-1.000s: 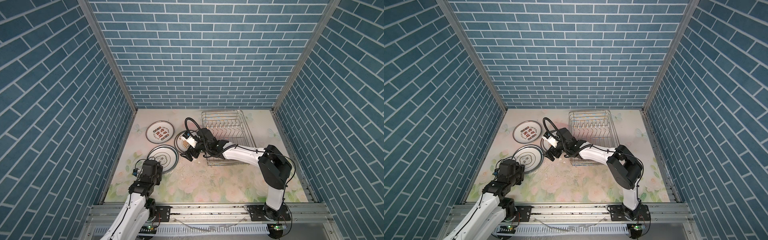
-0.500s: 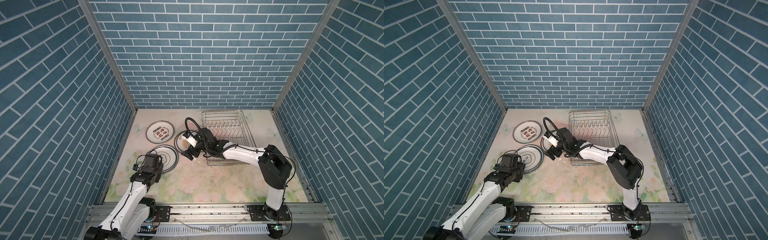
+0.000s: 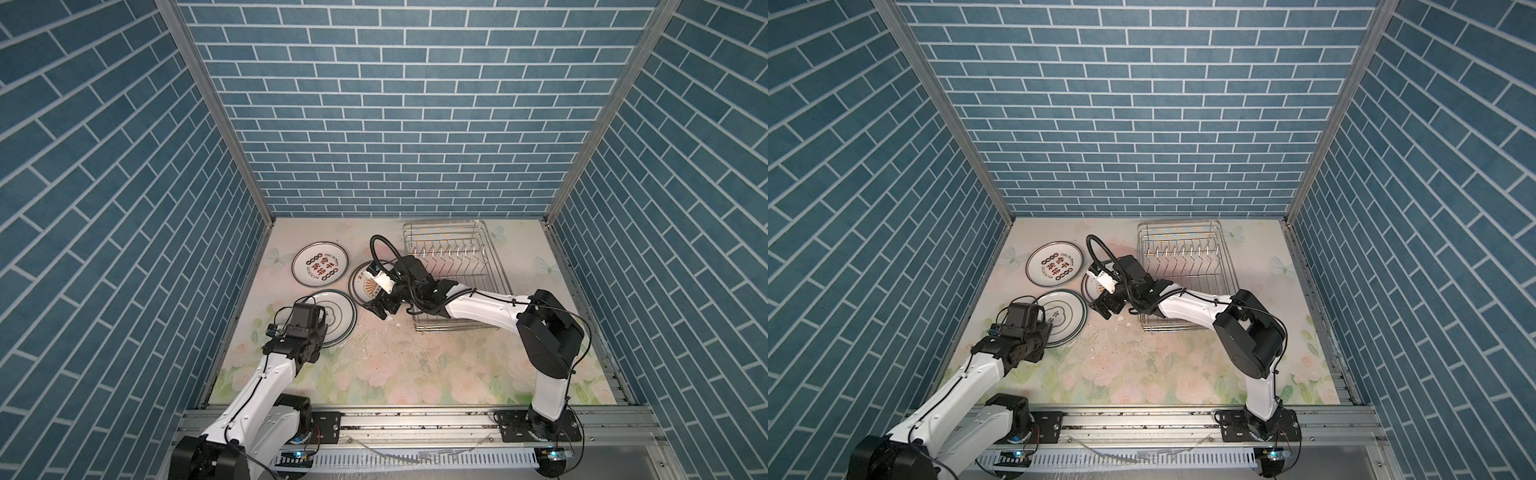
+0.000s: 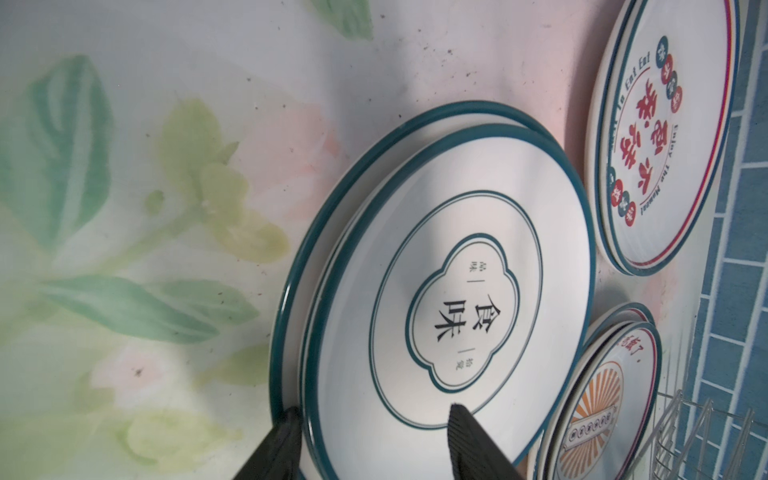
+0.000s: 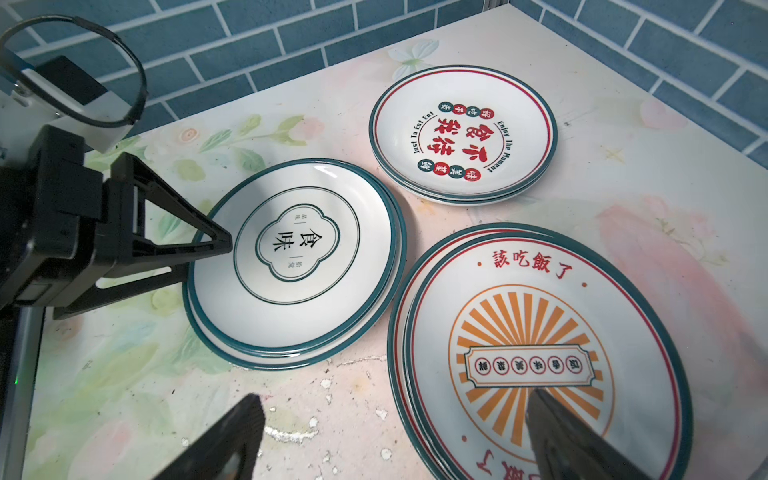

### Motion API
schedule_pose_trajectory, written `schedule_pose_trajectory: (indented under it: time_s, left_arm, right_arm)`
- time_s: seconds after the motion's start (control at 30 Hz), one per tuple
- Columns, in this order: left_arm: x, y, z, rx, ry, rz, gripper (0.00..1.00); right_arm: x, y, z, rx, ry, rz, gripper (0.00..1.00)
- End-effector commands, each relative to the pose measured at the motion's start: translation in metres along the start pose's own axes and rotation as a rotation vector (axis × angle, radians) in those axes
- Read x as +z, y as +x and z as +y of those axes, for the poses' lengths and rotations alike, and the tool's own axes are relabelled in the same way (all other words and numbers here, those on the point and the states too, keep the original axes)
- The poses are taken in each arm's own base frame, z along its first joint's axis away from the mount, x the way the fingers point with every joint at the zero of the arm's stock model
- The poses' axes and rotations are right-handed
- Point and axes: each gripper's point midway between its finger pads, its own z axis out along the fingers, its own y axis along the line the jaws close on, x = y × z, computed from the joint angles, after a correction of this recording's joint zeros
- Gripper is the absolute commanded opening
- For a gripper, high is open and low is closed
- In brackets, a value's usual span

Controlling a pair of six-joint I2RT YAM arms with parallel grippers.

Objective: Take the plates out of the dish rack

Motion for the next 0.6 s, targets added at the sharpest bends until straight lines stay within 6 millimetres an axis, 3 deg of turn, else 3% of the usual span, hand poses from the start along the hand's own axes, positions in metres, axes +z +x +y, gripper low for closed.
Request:
schedule_pose_trajectory:
  time_s: [0.0, 0.1, 0.13, 0.3, 0.43, 0.57]
  left_arm:
    - [-0.008, -0.009, -0.005, 0.028, -0.012, -0.039, 0.60]
    - [-0.020, -0.018, -0.005, 0.048, -0.043, -0.078, 0.61]
    - [-0.025, -0.023, -0.007, 0.051, -0.049, -0.098, 0.66]
    - [-0.034, -0.033, -0.012, 0.053, -0.025, -0.153, 0.73]
    - [-0.054, -0.058, -0.027, 0.059, 0.020, -0.286, 0.98]
    - [-0.086, -0.088, -0.062, 0.139, 0.164, -0.465, 1.00]
  right_arm:
    - [-0.011, -0.012, 0.001, -0.058, 0.017, -0.033, 0.99]
    - [-0.013, -0.013, 0.000, -0.060, 0.026, -0.038, 0.99]
    - [-0.014, -0.013, 0.000, -0.061, 0.028, -0.038, 0.99]
    - [-0.025, -0.024, -0.006, -0.060, 0.070, -0.089, 0.99]
    - [-0.054, -0.052, -0.032, 0.021, 0.183, -0.173, 0.99]
    - [-0.099, -0.070, -0.072, 0.140, 0.285, -0.253, 0.99]
